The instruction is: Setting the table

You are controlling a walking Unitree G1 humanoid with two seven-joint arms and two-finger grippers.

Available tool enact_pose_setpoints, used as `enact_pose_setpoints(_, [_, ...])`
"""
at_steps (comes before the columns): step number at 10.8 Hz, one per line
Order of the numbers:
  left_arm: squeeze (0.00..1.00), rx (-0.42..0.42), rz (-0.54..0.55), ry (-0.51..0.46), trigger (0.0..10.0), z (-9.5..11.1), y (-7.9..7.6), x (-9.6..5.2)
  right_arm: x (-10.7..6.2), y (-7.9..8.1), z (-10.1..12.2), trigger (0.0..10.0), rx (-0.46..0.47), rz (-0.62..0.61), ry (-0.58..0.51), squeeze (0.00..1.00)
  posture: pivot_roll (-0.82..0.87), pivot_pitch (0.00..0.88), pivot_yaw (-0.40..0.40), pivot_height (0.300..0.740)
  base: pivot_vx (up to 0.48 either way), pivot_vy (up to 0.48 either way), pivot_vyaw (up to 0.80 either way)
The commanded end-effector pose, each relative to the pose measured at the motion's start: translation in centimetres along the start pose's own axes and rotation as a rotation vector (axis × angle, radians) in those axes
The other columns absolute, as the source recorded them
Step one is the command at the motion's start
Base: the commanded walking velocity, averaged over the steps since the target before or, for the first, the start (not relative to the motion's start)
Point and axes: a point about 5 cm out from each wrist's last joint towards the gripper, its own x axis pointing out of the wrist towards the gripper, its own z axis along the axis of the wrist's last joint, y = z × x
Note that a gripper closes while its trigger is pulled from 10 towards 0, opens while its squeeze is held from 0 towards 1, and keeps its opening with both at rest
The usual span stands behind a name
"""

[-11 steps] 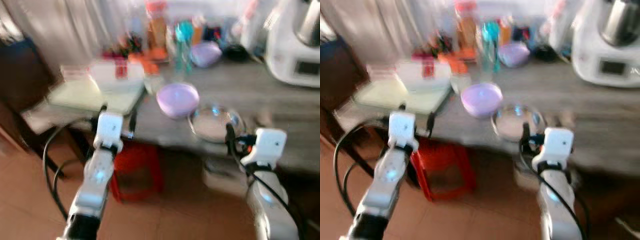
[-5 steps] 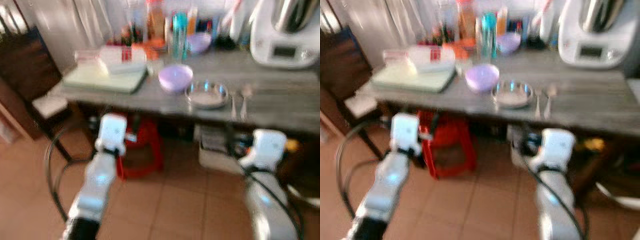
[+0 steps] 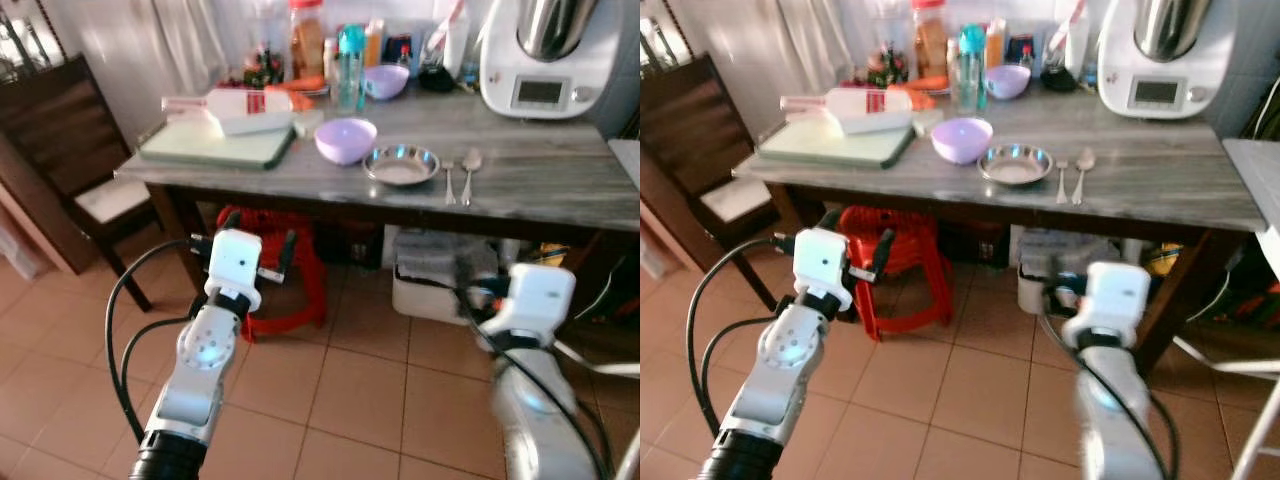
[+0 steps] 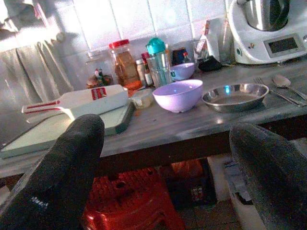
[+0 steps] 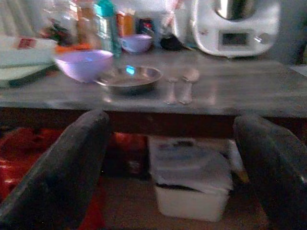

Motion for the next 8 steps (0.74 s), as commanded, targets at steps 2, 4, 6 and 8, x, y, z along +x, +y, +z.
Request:
enact_pose_setpoints(2, [0.00,-0.014,-0.006,0.005,10.0,0.05,0.16,0.08,0.23,0.00,0.31,10.0,-0.001,0.000,-0.008,0.00,-0.01,0.000,0.082,0.740,0.000,0.000,0.00])
enact_pose_setpoints(4, [0.00,-0.046,-0.030,0.012,10.0,0.06,-0.14,0.17,0.32,0.11,0.30,10.0,0.003,-0.003,-0.006,0.00,-0.01,0.000,0.085,0.740,0.000,-0.343,0.00])
enact_pose_setpoints(6, [0.00,-0.047,-0.034,0.012,10.0,0.03,-0.20,0.17,0.31,0.11,0.25,10.0,0.002,-0.006,-0.003,0.00,-0.01,0.000,0.086,0.740,0.000,-0.343,0.00])
enact_pose_setpoints(8, [0.00,-0.054,-0.040,0.016,10.0,-0.02,-0.25,0.09,0.18,0.03,0.20,10.0,0.002,-0.008,-0.001,0.00,-0.01,0.000,0.086,0.740,0.000,-0.369,0.00])
